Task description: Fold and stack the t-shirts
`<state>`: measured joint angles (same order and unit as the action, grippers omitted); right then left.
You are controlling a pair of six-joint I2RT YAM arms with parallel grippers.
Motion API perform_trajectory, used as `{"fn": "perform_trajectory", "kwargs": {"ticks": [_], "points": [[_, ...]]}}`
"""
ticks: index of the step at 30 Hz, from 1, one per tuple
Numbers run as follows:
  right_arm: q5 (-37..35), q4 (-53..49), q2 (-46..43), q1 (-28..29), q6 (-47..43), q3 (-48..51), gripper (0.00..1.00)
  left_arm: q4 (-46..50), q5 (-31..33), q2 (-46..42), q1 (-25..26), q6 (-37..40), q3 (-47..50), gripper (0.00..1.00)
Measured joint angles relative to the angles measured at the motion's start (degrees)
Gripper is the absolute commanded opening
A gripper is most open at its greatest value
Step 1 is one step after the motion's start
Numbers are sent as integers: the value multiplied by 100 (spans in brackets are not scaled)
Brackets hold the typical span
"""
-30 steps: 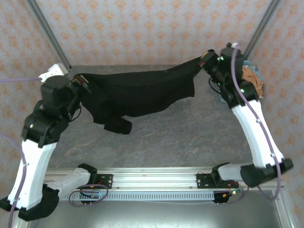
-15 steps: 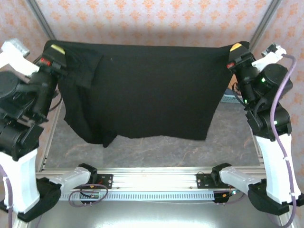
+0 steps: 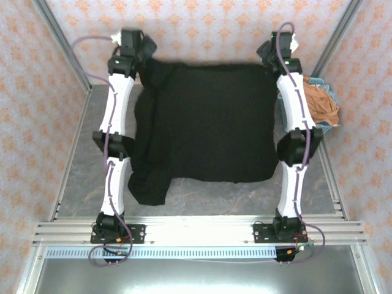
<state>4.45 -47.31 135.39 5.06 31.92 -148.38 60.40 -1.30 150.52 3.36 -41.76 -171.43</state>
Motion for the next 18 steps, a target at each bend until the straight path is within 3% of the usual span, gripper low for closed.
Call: {"fn": "perform_trajectory", "kwargs": {"ticks": [2, 3, 6, 9, 13, 18], "points": [[52, -461, 44, 61, -68, 201, 66, 345, 4, -74, 20, 85, 739, 92], [52, -483, -131, 116, -98, 551, 66, 323, 20, -442, 74, 149, 1683, 91], [76, -245, -1193, 380, -107, 2468, 65, -151, 7, -2144, 278, 201, 5018, 86], [160, 131, -2468, 732, 48, 4332, 61, -269, -114, -4186, 431, 111, 7344, 83], [278, 592, -3875, 1054, 343, 6172, 58, -544, -195, -6048, 295, 129, 8633, 80], [317, 833, -4951, 1287, 828, 8192, 49, -566, -214, -6516, -39, 223, 10052, 67]]}}
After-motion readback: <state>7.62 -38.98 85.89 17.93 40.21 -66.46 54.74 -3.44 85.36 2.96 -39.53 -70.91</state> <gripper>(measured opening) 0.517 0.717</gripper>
